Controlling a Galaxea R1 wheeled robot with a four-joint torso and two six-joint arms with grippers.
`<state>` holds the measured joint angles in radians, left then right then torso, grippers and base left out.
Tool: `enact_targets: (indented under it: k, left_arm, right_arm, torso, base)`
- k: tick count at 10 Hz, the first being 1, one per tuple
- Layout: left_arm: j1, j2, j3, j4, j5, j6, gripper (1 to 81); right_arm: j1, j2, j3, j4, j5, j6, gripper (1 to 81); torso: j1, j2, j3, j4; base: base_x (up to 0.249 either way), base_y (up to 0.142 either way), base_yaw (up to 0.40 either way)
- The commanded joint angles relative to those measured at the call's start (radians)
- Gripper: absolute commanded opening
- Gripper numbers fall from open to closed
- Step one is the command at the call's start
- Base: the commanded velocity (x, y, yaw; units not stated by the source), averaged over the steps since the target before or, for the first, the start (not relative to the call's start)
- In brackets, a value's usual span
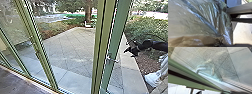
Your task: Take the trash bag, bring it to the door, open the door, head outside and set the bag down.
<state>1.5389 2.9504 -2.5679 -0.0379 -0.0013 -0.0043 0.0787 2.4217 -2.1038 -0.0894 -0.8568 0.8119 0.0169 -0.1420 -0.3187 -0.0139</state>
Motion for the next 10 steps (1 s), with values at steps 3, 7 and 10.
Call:
enact_targets:
  k: [3,7,10]
  left_arm:
    - [-0.01,0.003,0.006,-0.002,0.072,0.003,1.0]
    - [-0.01,0.006,0.006,0.001,0.072,0.003,1.0]
    - [-0.01,0.007,0.006,-0.002,0.072,0.003,1.0]
  right_arm:
    - [0.253,-0.053,0.025,-0.265,0.028,-0.069,81.1]
    - [0.19,-0.117,0.108,-0.51,0.021,-0.071,81.1]
    - [0.173,-0.143,0.104,-0.521,0.021,-0.074,81.1]
  torso:
    - [0.0,0.0,0.0,0.0]
    - [0.0,0.0,0.0,0.0]
    - [0.001,0.0,0.099,0.0]
  base:
    - [0.0,0.0,0.0]
    - [0.0,0.0,0.0]
    - [0.0,0.0,0.0]
